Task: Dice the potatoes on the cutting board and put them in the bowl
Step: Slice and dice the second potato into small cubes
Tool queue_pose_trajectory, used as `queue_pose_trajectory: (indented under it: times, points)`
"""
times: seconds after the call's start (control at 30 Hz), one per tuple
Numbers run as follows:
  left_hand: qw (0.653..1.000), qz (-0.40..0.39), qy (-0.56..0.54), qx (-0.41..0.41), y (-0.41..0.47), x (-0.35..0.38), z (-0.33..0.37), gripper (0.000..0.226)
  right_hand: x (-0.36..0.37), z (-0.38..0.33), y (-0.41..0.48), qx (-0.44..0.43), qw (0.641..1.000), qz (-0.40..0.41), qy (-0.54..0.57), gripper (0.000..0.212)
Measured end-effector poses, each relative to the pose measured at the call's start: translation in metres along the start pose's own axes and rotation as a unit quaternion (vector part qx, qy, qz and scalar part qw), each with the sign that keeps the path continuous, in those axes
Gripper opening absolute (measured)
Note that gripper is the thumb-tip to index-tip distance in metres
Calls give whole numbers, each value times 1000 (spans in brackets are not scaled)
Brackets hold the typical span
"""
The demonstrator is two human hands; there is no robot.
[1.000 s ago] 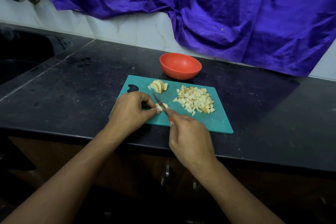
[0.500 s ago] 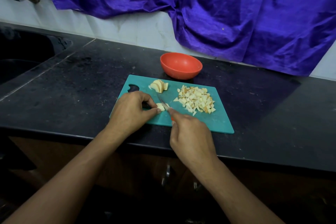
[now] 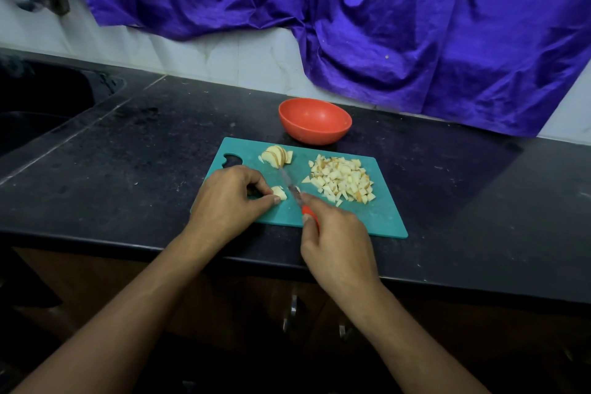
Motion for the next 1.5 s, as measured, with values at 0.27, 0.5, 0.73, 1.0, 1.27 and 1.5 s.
queue_pose_trajectory:
  times: [0.27, 0.5, 0.73, 1.0, 1.27, 1.5]
  points:
    - [1000, -1, 8, 5, 0, 0, 0, 13, 1, -9, -2, -51, 998, -22, -35, 50]
    - [1000, 0, 18, 9, -1, -1, 1, 12, 2, -14, -1, -82, 990, -58, -101, 55]
    - [999, -11, 23, 26, -5, -6, 1, 9, 2, -16, 2, -75, 985, -84, -128, 59]
    - [1000, -3, 25, 14, -6, -7, 1, 8, 1, -8, 3, 4, 999, -33, -31, 45]
    - [1000, 3, 23, 9, -5, -6, 2, 8, -1, -8, -5, -35, 999, -22, 0, 46]
    - [1000, 2, 8, 14, -5, -5, 1, 10, 3, -12, -2, -84, 994, -48, -56, 50]
Point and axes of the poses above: each hand's wrist, its own y-axis towards the middle knuckle, its own x-axis out of the palm, z = x × y, the point moved 2 cm from there along y, towards the middle knuckle, and after that the axes turned 10 degrees about z, right-handed, at the moved point
